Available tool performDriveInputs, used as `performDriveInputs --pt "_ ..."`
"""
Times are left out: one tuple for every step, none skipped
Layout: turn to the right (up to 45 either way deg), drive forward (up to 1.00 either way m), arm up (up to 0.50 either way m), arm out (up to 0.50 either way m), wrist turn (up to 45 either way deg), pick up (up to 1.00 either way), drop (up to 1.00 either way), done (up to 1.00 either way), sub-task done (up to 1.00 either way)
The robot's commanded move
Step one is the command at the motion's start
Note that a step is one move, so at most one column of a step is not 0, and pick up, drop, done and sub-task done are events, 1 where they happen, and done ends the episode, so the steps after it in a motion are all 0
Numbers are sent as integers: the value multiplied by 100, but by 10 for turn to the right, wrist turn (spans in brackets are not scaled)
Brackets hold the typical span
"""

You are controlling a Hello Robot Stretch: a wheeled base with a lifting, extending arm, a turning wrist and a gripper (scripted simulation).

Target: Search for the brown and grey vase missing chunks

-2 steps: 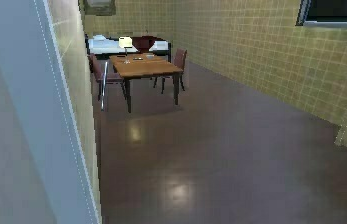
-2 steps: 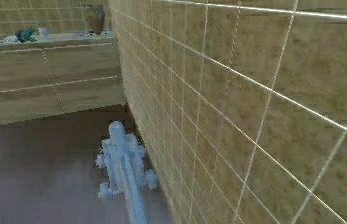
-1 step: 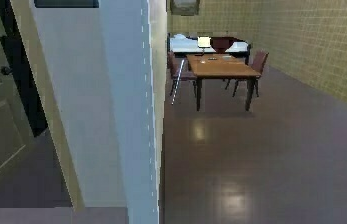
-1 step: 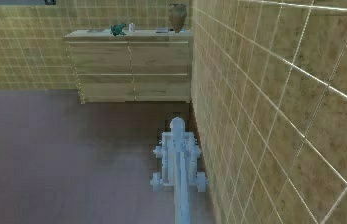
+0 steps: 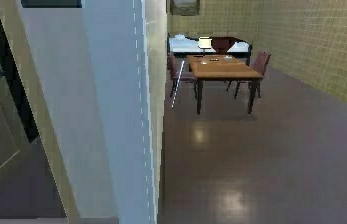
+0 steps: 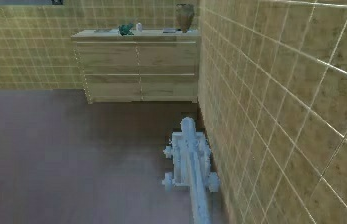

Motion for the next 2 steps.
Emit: performDriveInputs --pt "450 0 0 0 0 0 0 0 0" --pt "210 0 0 0 0 0 0 0 0"
